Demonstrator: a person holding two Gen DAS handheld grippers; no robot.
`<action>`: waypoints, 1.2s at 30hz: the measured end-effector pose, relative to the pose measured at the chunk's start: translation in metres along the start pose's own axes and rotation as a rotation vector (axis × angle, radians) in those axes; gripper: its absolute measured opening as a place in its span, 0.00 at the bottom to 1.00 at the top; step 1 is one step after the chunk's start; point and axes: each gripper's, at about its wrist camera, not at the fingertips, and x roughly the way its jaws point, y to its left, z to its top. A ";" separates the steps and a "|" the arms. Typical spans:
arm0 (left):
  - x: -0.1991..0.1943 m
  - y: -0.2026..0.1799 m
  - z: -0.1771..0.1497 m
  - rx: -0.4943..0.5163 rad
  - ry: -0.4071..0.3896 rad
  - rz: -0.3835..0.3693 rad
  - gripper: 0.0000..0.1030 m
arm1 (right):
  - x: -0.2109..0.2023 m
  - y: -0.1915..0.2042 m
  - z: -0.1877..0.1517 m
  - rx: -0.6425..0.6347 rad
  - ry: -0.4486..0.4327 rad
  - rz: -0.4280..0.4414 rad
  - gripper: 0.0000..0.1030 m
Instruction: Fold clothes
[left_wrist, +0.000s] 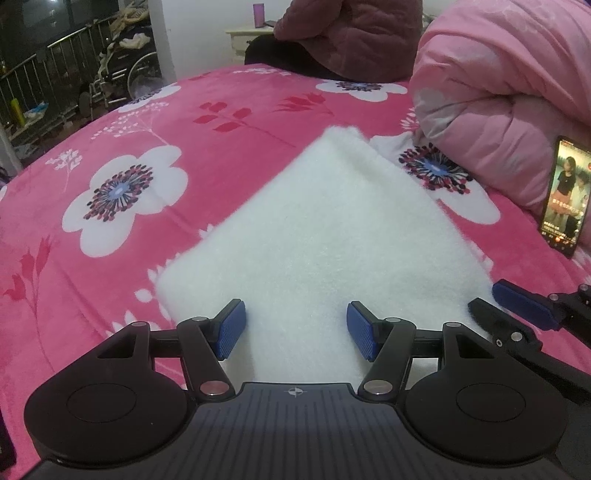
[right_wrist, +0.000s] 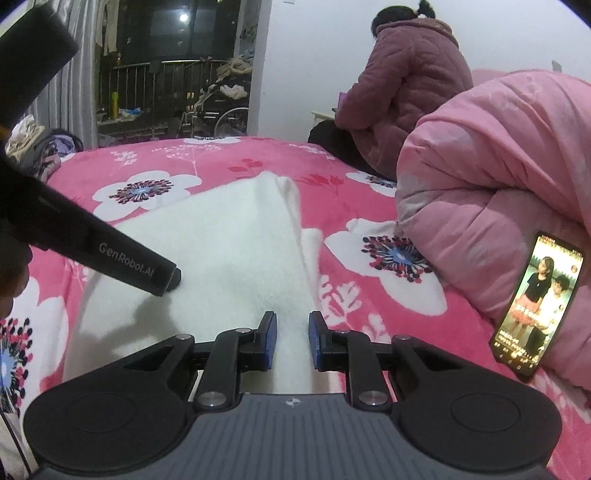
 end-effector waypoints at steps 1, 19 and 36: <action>0.000 0.000 0.000 0.000 0.001 0.002 0.59 | 0.000 -0.001 0.000 0.008 0.001 0.004 0.20; 0.001 -0.006 -0.001 0.020 -0.003 0.029 0.60 | 0.002 -0.009 0.001 0.071 0.014 0.037 0.20; -0.002 0.007 -0.005 -0.033 -0.022 -0.003 0.75 | 0.001 -0.015 0.001 0.104 0.003 0.057 0.21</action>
